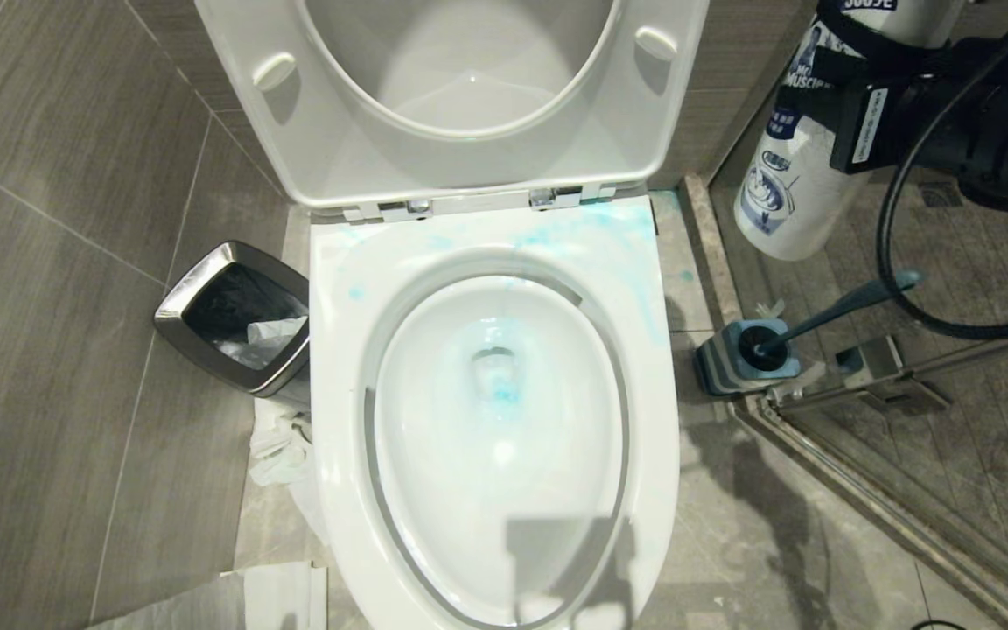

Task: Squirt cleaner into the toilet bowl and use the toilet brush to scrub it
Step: Place the cleaning agent on the floor

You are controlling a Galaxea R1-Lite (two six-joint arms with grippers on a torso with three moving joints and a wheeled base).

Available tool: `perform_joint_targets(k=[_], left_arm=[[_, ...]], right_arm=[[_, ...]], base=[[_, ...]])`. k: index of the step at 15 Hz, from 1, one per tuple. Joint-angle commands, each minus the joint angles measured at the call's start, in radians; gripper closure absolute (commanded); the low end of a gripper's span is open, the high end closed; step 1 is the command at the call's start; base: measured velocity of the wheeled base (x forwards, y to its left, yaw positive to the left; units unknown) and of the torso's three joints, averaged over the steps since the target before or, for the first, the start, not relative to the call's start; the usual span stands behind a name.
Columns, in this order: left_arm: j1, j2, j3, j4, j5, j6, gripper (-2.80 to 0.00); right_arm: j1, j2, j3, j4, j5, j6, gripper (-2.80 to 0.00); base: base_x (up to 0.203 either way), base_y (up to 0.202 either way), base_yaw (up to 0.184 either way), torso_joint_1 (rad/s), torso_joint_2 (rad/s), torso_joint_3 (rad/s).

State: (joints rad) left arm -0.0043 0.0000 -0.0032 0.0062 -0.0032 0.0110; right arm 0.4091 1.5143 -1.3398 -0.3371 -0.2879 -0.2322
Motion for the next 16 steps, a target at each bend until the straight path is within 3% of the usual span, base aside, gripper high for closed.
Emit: perform_joint_targets(k=[1, 7, 13, 16], left_arm=[[0.0, 0.002, 0.0, 0.0, 0.0, 0.0, 0.0], [0.0, 0.002, 0.0, 0.0, 0.0, 0.0, 0.0], [0.0, 0.002, 0.0, 0.0, 0.0, 0.0, 0.0], [0.0, 0.002, 0.0, 0.0, 0.0, 0.0, 0.0]], right_arm=[[-0.063, 0.048, 0.095, -0.235, 0.041, -0.003, 0.0], [-0.136, 0.138, 0.145, -0.374, 0.259, 0.027, 0.0], [-0.221, 0.33, 0.131, -0.672, 0.29, 0.046, 0.0], [-0.225, 0.39, 0.112, -0.713, 0.317, 0.042, 0.0]], base=[[0.0, 0.0, 0.0, 0.0, 0.0, 0.0], [0.0, 0.0, 0.0, 0.0, 0.0, 0.0], [0.0, 0.0, 0.0, 0.0, 0.0, 0.0], [0.0, 0.0, 0.0, 0.0, 0.0, 0.0]])
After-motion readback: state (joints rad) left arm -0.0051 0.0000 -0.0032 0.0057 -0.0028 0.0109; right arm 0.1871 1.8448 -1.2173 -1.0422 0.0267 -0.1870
